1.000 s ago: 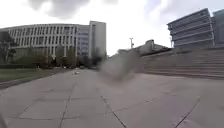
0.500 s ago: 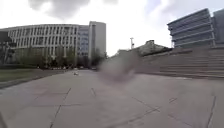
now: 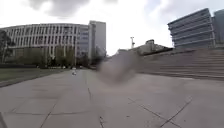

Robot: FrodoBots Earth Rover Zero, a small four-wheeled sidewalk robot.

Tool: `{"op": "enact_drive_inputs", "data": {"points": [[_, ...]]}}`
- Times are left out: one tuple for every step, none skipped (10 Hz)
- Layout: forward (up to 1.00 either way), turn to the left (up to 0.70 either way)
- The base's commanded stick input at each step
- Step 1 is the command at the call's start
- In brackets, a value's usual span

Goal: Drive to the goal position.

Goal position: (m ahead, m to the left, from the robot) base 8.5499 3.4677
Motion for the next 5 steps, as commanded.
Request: {"op": "enact_drive_inputs", "data": {"points": [[0.70, 0.02], [0.70, 0.02], [0.70, 0.02], [0.70, 0.02], [0.70, 0.02]]}}
